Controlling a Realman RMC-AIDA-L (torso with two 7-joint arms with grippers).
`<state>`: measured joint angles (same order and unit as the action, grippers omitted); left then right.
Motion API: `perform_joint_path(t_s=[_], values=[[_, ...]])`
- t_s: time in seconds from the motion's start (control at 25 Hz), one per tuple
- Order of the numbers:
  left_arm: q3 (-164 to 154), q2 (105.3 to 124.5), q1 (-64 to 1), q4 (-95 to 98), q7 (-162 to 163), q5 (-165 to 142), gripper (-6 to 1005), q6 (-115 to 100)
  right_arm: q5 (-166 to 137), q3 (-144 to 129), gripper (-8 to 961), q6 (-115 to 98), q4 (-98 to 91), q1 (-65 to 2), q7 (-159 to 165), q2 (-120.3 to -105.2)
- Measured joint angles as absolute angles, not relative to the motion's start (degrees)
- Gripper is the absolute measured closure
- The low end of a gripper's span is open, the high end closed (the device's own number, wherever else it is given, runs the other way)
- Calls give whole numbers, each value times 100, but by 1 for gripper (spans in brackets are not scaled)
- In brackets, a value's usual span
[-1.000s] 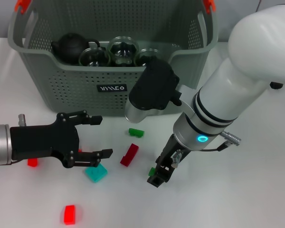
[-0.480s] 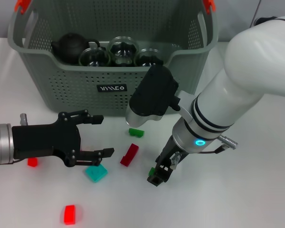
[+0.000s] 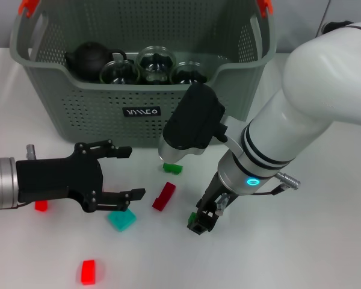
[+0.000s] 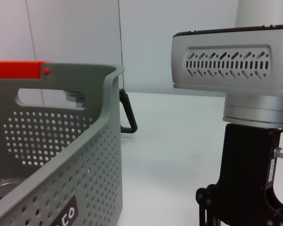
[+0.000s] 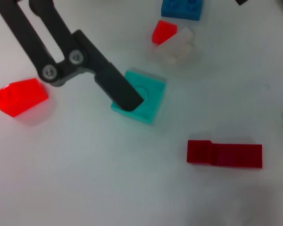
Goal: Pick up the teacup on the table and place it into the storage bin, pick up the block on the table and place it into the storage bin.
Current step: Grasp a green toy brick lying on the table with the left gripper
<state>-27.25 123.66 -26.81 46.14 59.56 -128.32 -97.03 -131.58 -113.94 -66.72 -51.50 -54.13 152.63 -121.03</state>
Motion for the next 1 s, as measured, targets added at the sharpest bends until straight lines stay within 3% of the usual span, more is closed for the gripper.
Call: perform_joint_path(t_s=[0.4, 1.0], values=[[-2715, 12366, -2681, 4587, 5903, -12832, 153, -9694, -13157, -11458, 491, -6670, -5142, -5438, 15308, -12111], [-2716, 12366, -2678, 4579, 5853, -12832, 152, -9685, -13155, -11479, 490, -6659, -5007, -5479, 15310, -12111]])
